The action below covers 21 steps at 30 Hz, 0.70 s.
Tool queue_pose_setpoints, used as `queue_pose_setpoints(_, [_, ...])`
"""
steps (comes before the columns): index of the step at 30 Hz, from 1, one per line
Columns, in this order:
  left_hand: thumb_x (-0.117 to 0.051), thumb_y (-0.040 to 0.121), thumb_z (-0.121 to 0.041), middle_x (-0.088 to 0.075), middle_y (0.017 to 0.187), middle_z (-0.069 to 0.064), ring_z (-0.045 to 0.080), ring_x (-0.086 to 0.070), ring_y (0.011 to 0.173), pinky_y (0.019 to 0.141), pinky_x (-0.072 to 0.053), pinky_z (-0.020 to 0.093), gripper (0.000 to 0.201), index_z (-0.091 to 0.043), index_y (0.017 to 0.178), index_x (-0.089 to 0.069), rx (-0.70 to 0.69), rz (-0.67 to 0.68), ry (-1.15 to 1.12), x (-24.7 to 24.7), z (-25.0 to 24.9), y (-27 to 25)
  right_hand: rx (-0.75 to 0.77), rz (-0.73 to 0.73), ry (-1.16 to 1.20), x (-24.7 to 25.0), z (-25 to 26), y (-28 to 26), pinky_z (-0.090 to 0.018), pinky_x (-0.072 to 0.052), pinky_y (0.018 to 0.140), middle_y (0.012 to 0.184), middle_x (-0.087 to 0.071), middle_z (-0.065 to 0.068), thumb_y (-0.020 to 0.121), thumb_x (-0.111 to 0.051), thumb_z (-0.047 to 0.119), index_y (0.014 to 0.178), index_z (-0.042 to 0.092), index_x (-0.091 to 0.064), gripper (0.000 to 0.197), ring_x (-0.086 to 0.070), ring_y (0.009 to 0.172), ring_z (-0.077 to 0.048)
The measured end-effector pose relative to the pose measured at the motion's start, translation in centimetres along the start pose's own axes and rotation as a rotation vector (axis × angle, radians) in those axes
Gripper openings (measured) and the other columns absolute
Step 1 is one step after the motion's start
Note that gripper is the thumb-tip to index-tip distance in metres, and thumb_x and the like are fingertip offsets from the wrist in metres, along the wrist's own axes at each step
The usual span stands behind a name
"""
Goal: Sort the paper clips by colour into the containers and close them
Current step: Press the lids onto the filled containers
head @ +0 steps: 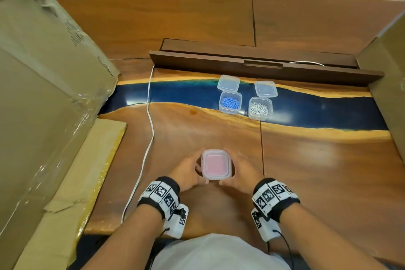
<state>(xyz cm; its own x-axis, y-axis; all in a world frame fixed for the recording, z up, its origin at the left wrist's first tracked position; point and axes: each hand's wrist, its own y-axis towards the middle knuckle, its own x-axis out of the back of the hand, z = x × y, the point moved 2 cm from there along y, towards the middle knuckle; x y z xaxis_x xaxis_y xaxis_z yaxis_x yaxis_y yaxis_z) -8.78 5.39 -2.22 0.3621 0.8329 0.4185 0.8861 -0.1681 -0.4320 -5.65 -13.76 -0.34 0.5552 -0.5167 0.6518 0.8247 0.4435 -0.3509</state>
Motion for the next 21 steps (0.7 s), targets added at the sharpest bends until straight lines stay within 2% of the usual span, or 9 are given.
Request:
queue_pose_setpoints(2, [-0.083, 0.066, -0.008, -0.054, 0.124, -0.004, 0.008, -0.053, 0.079, 0.070, -0.046, 0.007, 0.090, -0.029, 0.141, -0.039, 0.009, -0.002, -0.031, 0.2, 0.3, 0.1, 0.005, -0.002, 0.010, 0.0, 0.4, -0.1, -0.019, -0.028, 0.102, 0.140, -0.043, 0.005, 0.064, -0.088, 0.028, 0.148, 0.025, -0.029, 0.103, -0.041, 0.128, -0.012])
queue_pose_setpoints(5, [-0.085, 0.066, -0.011, -0.052, 0.126, -0.003, 0.008, -0.054, 0.079, 0.071, -0.047, 0.009, 0.093, -0.024, 0.144, -0.036, 0.016, 0.001, -0.041, 0.5, 0.7, 0.2, 0.009, -0.010, 0.022, -0.1, 0.6, -0.2, -0.021, -0.033, 0.103, 0.142, -0.044, 0.006, 0.064, -0.088, 0.033, 0.145, 0.029, -0.032, 0.098, -0.044, 0.127, -0.012])
queue_pose_setpoints(10, [-0.085, 0.065, -0.017, -0.056, 0.120, -0.007, 0.010, -0.057, 0.083, 0.074, -0.052, 0.016, 0.086, -0.030, 0.138, -0.042, -0.035, 0.011, -0.052, 0.8, 0.5, 0.1, 0.017, -0.037, -0.010, 0.0, 1.3, -0.2, -0.020, -0.032, 0.098, 0.140, -0.047, 0.007, 0.066, -0.086, 0.036, 0.142, 0.029, -0.035, 0.092, -0.042, 0.117, -0.004])
queue_pose_setpoints(13, [-0.085, 0.067, -0.016, -0.053, 0.125, -0.005, 0.011, -0.056, 0.087, 0.076, -0.050, 0.015, 0.090, -0.027, 0.143, -0.036, -0.020, 0.002, -0.051, 0.9, 0.6, 0.2, -0.006, -0.033, -0.063, -0.3, 1.5, 0.1, -0.027, -0.035, 0.105, 0.143, -0.045, 0.005, 0.064, -0.086, 0.039, 0.146, 0.030, -0.030, 0.100, -0.044, 0.127, -0.013])
queue_pose_setpoints(16, [-0.083, 0.070, -0.016, -0.046, 0.130, -0.004, 0.011, -0.055, 0.092, 0.073, -0.044, 0.006, 0.100, -0.025, 0.150, -0.025, 0.004, 0.004, -0.001, 1.0, 0.6, 0.1, -0.033, -0.014, -0.117, -0.6, 1.5, 0.6, -0.035, -0.039, 0.106, 0.142, -0.046, 0.003, 0.061, -0.087, 0.040, 0.147, 0.030, -0.027, 0.105, -0.044, 0.129, -0.019])
queue_pose_setpoints(19, [-0.083, 0.072, -0.021, -0.042, 0.129, -0.008, 0.008, -0.053, 0.089, 0.073, -0.043, 0.004, 0.097, -0.029, 0.150, -0.026, -0.022, -0.001, 0.006, 0.8, 0.7, 0.1, -0.042, 0.013, -0.180, -0.8, 1.5, 1.2, -0.037, -0.043, 0.102, 0.137, -0.048, 0.001, 0.061, -0.087, 0.036, 0.145, 0.023, -0.030, 0.102, -0.045, 0.126, -0.021])
queue_pose_setpoints(21, [-0.080, 0.075, -0.027, -0.044, 0.131, -0.005, 0.006, -0.051, 0.085, 0.077, -0.044, 0.007, 0.092, -0.031, 0.149, -0.025, -0.019, -0.021, 0.006, 0.7, 0.9, 0.0, -0.040, 0.044, -0.231, -0.8, 1.6, 1.6, -0.037, -0.041, 0.103, 0.140, -0.044, -0.002, 0.063, -0.086, 0.035, 0.144, 0.020, -0.029, 0.101, -0.043, 0.128, -0.024])
